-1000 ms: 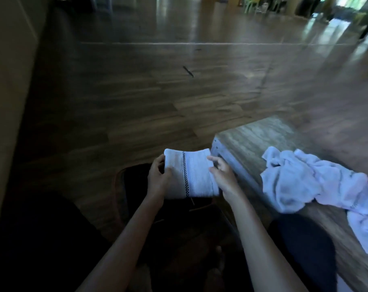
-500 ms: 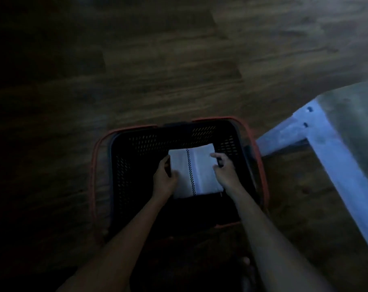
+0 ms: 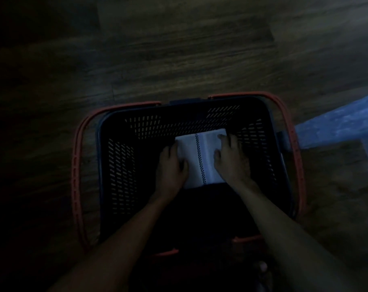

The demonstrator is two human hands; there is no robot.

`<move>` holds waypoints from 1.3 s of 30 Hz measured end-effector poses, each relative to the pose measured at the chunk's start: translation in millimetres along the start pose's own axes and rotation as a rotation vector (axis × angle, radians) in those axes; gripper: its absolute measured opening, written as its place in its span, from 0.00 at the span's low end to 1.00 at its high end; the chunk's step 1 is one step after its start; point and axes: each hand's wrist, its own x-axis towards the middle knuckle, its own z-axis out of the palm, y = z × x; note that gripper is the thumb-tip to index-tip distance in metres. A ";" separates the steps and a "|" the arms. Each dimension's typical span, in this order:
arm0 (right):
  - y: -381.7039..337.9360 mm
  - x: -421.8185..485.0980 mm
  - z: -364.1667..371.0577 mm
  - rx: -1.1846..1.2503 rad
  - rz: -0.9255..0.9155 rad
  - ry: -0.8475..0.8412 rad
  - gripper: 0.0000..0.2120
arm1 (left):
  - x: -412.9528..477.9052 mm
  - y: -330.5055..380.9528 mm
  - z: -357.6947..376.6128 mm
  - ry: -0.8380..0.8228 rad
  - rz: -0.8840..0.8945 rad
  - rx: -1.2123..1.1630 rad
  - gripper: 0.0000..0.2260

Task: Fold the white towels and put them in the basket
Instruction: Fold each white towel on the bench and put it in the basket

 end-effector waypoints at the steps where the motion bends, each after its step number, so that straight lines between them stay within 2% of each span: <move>1: 1.7 -0.3 1.8 -0.115 -0.095 0.003 0.23 | -0.4 0.5 0.4 -0.021 0.058 0.116 0.27; 3: 10.9 2.7 10.1 -0.310 -0.210 -0.032 0.26 | 0.7 -1.6 5.7 -0.098 0.162 0.340 0.29; 5: 20.6 5.0 19.4 -0.413 -0.213 -0.120 0.35 | 3.5 -9.6 14.2 -0.163 0.221 0.471 0.30; 7: 25.3 5.5 27.4 -0.454 -0.191 -0.199 0.42 | 6.2 -20.6 24.6 -0.205 0.246 0.520 0.31; 13: 21.1 8.6 24.2 -0.537 -0.181 -0.250 0.45 | 15.9 -21.2 22.8 -0.265 0.285 0.592 0.32; 17: 9.2 -9.9 -3.9 -0.562 -0.167 -0.231 0.41 | 8.4 4.6 -15.3 -0.331 0.259 0.661 0.33; 20: -1.6 -38.1 -37.9 -0.530 -0.222 -0.164 0.27 | -0.3 32.0 -56.7 -0.279 0.262 0.641 0.28; 23: -20.4 -71.7 -86.5 -0.488 -0.208 -0.048 0.20 | -13.8 66.0 -104.3 -0.185 0.328 0.531 0.22; 27: -55.5 -119.4 -173.6 -0.385 -0.128 0.057 0.22 | -43.3 122.8 -175.2 -0.116 0.438 0.542 0.16; 32: -83.6 -172.8 -264.4 -0.285 -0.109 0.191 0.26 | -83.3 190.8 -248.2 -0.067 0.551 0.607 0.18; 39: -80.0 -257.4 -337.2 -0.202 0.028 0.258 0.25 | -142.6 266.3 -295.4 0.030 0.680 0.600 0.19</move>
